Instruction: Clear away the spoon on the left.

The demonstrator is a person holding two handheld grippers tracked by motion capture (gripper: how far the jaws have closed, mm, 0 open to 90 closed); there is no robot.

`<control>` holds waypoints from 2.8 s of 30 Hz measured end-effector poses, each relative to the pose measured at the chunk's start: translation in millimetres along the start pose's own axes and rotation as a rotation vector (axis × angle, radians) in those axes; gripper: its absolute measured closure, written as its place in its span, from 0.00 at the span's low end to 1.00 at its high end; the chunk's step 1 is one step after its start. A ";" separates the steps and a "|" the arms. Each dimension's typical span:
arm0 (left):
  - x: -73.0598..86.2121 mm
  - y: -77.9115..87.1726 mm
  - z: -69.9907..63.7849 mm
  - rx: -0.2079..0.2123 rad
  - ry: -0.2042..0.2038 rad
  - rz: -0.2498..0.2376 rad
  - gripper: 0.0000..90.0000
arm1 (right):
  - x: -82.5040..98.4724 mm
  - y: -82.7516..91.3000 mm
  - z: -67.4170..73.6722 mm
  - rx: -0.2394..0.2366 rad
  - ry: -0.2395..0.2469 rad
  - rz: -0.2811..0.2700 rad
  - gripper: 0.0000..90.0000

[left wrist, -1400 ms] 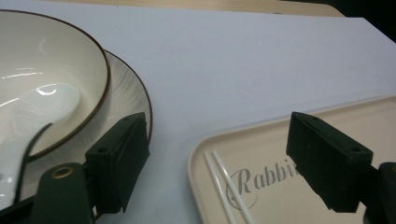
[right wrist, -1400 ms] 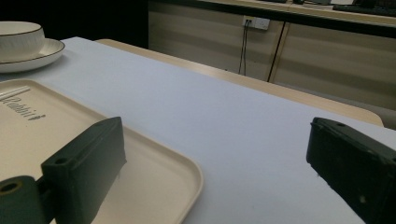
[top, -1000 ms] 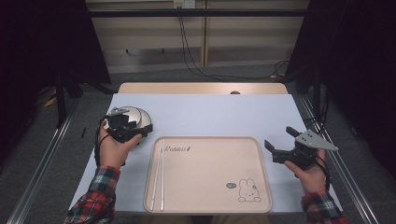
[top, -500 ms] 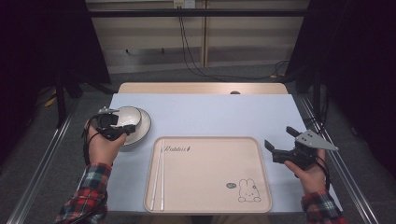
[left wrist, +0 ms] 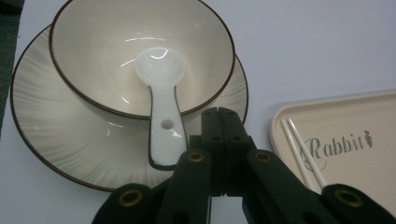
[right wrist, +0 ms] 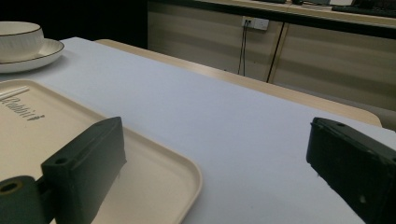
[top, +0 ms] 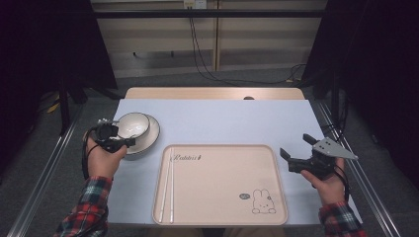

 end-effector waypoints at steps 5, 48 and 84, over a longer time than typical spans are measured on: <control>-1.7 4.7 10.2 -0.018 0.013 -0.013 1.00 | 0.1 -0.1 0.8 -0.013 -0.001 0.005 0.04; -29.4 -3.3 51.1 -0.143 0.088 -0.140 1.00 | 2.1 -3.2 1.2 -0.014 -0.007 0.016 0.04; -32.0 -18.2 64.3 -0.061 0.291 -0.302 0.62 | 1.4 -2.6 2.5 -0.018 0.000 0.009 0.04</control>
Point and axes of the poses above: each handheld gripper's, and its own axes: y roughly backward along the jaws, x roughly out of its underside, z roughly to its left, the point moved 2 cm from there along -y, roughly forward along the jaws, and after that the axes turned 15 degrees about y, right-handed, at the moved point
